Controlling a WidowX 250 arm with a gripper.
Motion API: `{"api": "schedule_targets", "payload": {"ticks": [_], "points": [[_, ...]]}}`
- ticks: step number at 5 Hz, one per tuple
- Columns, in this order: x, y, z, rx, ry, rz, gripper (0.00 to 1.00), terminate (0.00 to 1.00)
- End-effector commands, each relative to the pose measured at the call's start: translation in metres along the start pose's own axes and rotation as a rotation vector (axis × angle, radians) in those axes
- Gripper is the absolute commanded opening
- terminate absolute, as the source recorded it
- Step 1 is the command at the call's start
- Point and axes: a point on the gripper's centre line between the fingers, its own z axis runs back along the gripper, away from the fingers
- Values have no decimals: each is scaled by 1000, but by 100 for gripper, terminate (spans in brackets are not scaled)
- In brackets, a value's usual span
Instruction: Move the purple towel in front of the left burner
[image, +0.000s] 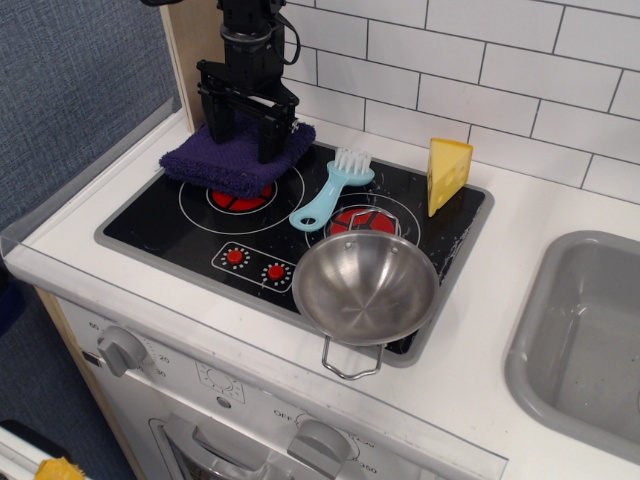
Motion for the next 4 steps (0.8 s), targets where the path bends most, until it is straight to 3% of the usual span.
{"api": "schedule_targets", "payload": {"ticks": [1, 4], "points": [[-25, -7, -23, -53, 63, -35, 100, 0], [-122, -16, -36, -138, 115, -67, 100, 0]]}}
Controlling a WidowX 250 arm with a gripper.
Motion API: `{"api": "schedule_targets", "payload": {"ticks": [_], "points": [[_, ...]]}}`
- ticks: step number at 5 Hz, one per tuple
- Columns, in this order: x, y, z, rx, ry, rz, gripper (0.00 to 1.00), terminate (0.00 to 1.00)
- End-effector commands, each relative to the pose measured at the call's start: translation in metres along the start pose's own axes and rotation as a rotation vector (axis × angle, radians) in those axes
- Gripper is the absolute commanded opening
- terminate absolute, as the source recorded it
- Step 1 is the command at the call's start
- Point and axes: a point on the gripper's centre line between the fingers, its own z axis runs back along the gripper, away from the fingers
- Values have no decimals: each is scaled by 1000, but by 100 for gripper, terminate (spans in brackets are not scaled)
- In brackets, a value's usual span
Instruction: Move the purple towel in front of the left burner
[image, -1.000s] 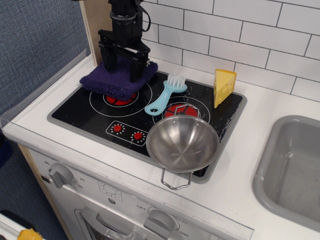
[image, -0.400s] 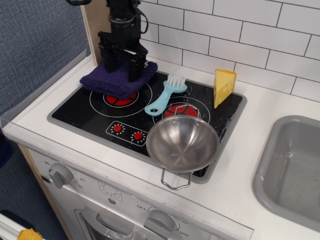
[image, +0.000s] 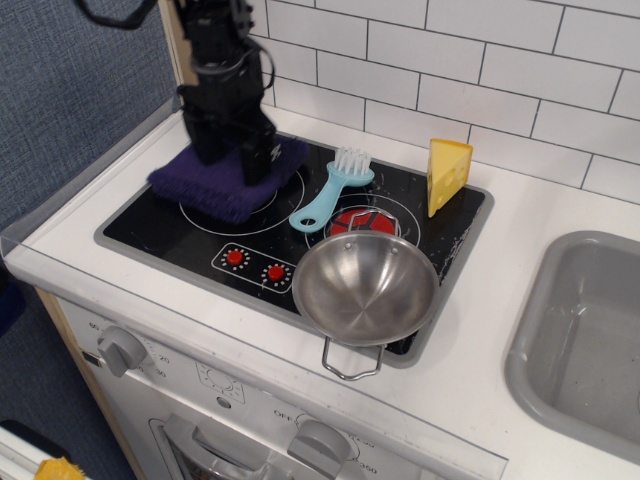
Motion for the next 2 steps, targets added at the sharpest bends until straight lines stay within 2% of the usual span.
{"api": "schedule_targets", "payload": {"ticks": [1, 2], "points": [[-98, -2, -18, -70, 150, 21, 100, 0], [-113, -3, -14, -70, 170, 37, 100, 0]]}}
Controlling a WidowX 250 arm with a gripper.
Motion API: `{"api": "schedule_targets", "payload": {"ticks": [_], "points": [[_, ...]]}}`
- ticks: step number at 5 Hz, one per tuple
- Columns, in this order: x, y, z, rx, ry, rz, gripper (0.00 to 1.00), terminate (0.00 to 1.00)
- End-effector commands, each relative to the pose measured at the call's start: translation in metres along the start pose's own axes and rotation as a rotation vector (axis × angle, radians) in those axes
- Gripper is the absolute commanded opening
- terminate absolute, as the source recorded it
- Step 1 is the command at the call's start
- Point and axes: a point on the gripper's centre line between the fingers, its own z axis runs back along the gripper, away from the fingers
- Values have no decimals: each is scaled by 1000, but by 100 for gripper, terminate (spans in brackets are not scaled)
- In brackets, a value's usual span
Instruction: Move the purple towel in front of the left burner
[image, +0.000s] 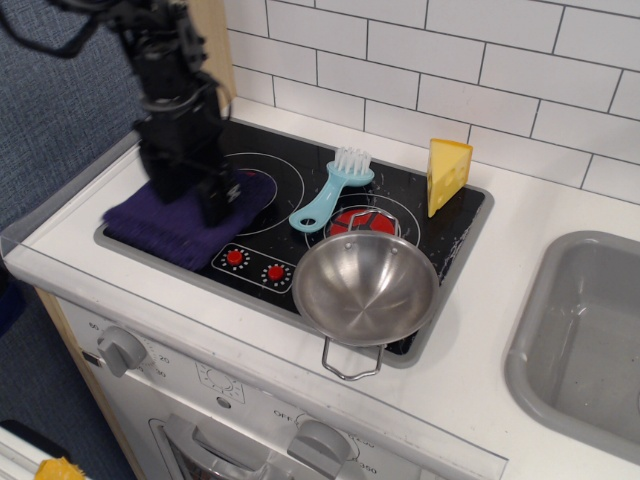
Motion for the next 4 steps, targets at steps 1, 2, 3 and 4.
{"api": "schedule_targets", "payload": {"ticks": [1, 2, 3, 4], "points": [[-56, -10, -8, -52, 117, 20, 100, 0], [-47, -13, -1, -43, 106, 5, 100, 0], [-43, -15, 24, -55, 78, 5, 100, 0], [-40, -19, 43, -35, 56, 6, 100, 0]]}}
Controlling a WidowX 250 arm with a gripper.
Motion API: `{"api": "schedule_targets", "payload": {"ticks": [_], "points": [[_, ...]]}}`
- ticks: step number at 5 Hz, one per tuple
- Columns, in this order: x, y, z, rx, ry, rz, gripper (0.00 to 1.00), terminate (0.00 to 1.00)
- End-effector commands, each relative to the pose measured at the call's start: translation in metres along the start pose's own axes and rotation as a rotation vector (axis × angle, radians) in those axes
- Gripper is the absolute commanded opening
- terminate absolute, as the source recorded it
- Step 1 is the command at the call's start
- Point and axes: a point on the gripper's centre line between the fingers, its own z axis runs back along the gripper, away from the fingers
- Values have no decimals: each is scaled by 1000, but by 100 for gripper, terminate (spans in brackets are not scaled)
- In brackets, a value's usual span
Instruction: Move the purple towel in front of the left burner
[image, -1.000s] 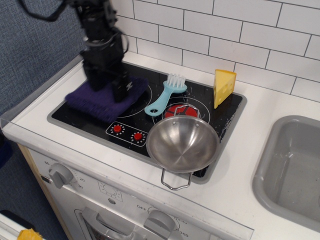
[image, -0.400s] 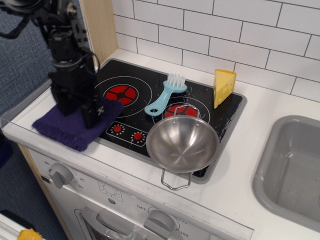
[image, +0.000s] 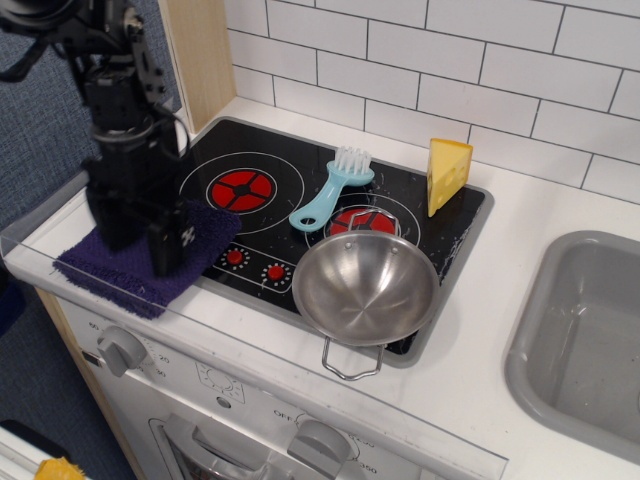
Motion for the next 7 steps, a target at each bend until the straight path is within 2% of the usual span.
{"api": "schedule_targets", "payload": {"ticks": [1, 3, 6, 7], "points": [[1, -11, 39, 55, -58, -8, 100, 0], [4, -24, 65, 118, -125, -1, 100, 0], [8, -28, 66, 112, -133, -3, 100, 0], [8, -28, 66, 112, -133, -3, 100, 100]]}}
